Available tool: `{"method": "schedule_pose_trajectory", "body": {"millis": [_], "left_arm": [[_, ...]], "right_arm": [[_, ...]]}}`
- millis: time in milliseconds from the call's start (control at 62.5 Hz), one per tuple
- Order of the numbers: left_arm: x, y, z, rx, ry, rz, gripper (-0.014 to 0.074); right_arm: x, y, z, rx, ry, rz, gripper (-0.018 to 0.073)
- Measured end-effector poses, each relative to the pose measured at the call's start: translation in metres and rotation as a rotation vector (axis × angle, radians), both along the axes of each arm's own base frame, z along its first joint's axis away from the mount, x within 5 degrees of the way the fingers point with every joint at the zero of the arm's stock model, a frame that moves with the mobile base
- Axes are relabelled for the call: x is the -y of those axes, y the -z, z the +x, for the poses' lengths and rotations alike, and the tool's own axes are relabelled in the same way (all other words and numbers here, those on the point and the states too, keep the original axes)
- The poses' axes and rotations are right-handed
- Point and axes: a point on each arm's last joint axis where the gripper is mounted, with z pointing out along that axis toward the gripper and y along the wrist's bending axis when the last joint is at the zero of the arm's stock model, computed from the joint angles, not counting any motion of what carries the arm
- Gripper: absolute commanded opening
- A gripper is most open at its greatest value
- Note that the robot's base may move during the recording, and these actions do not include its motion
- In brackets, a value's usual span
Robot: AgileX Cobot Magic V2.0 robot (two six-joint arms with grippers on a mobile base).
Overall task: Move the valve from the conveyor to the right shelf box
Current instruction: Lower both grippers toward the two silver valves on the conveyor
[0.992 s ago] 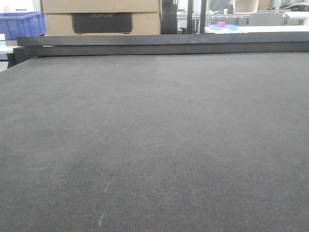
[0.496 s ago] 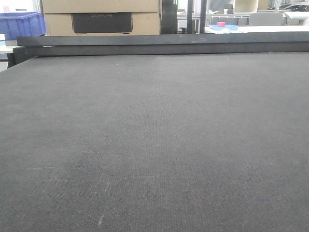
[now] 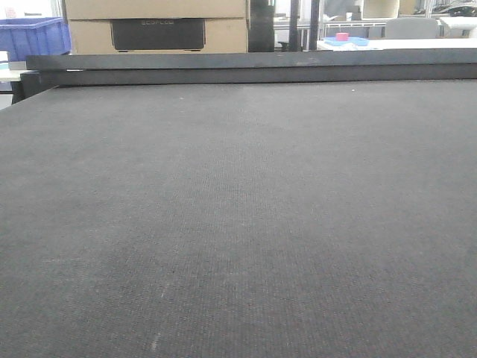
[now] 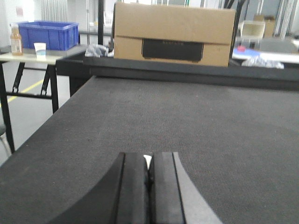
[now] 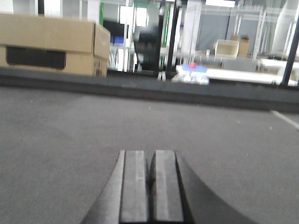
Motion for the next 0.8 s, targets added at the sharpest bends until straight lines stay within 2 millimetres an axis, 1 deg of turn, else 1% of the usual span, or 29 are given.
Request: {"method": "schedule_pose_trajectory", "body": {"millis": [96,192,288,368,464,576,656,752,800], "left_arm": [[-0.003,-0.028,-0.009,-0.010,-0.026,0.054,-0.0111],[-0.006,-0.059,-0.014,-0.038,-0.050,0.082,-0.0111],[-0.008,-0.084,-0.011,-0.144,-0.069,0.095,-0.0111],[-0.008,-0.096,0.000,-0.277,-0.082,0.106,-0.0111],[-0.008,-0.112,0.016,-0.404,-0.091,0.113,-0.0111],[-0.005,-0.124,0.044,-0.575,-0.083,0.102,-0.0111],[-0.001,-0.127,0.062,-0.648,-0.063,0.078,-0.0111],[0.005,-0.129,0.079,-0.696,-0.031,0.036,-0.0111],[0.007,-0.128,0.087,-0.711,-0.019,0.020,-0.0111]], "right_arm": [[0.000,-0.020,-0.008,-0.048,-0.011,0.002,-0.0162],[-0.001,-0.046,-0.018,-0.086,-0.024,0.072,-0.0162],[-0.002,-0.062,-0.016,-0.193,-0.027,0.162,-0.0162],[-0.002,-0.074,-0.010,-0.263,-0.024,0.193,-0.0162],[-0.004,-0.084,0.007,-0.384,-0.014,0.196,-0.0162],[-0.006,-0.096,0.031,-0.543,-0.002,0.187,-0.0162],[-0.008,-0.099,0.051,-0.673,0.010,0.173,-0.0162],[-0.009,-0.100,0.074,-0.807,0.015,0.126,-0.0162],[-0.010,-0.099,0.083,-0.865,0.008,0.088,-0.0162]]}}
